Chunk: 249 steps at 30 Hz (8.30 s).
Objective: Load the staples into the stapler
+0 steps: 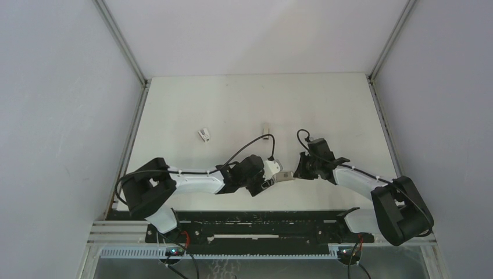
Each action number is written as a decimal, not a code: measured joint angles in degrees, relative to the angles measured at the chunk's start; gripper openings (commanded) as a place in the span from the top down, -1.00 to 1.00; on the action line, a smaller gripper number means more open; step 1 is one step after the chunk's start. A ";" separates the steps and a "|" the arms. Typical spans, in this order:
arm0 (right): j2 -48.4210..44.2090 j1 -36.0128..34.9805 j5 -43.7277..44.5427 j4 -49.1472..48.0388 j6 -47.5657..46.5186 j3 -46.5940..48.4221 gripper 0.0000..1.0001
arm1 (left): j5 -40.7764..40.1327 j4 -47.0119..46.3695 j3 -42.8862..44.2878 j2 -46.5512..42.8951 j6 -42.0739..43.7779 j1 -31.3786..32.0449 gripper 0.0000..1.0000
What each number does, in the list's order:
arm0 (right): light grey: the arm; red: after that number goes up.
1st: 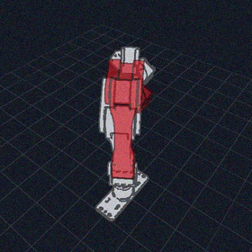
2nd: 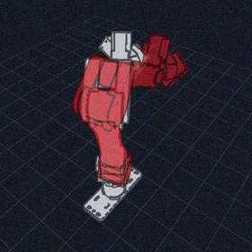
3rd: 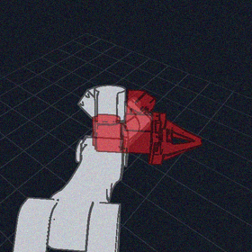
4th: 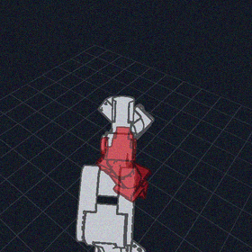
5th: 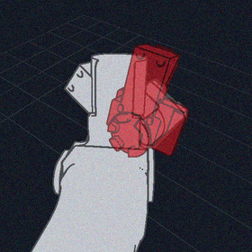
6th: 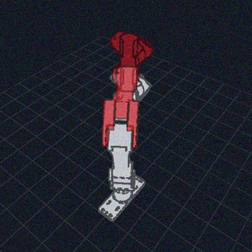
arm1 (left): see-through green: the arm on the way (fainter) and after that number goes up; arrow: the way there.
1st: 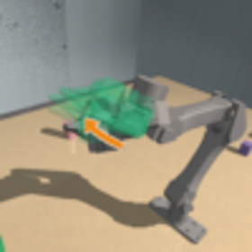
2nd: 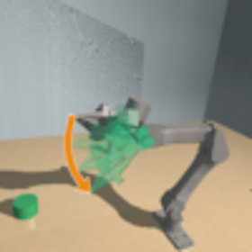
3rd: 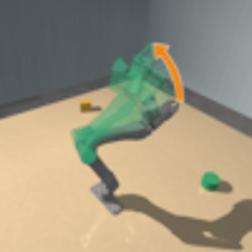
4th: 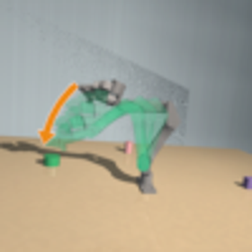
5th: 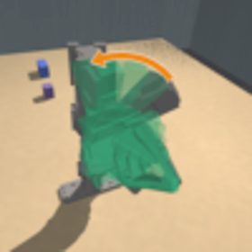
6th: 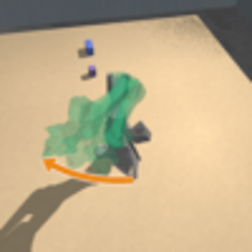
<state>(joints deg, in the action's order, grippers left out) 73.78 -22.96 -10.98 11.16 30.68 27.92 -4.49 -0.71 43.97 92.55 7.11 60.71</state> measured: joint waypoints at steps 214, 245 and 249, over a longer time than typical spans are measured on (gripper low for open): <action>-24.98 -28.26 5.70 -37.53 -31.50 -12.44 1.00 | 0.55 15.80 9.40 -20.31 -40.00 -4.94 1.00; -14.78 -29.70 7.45 -45.31 -31.58 -11.78 1.00 | 8.94 7.56 -6.40 -33.81 -48.74 -21.40 1.00; -12.92 -29.70 7.72 -46.07 -31.21 -11.72 1.00 | 10.12 5.66 -8.37 -35.98 -49.77 -24.24 1.00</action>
<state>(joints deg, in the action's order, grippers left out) 60.86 -52.66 -3.27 -34.92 -0.54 16.21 5.63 4.95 35.59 56.58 -42.65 36.47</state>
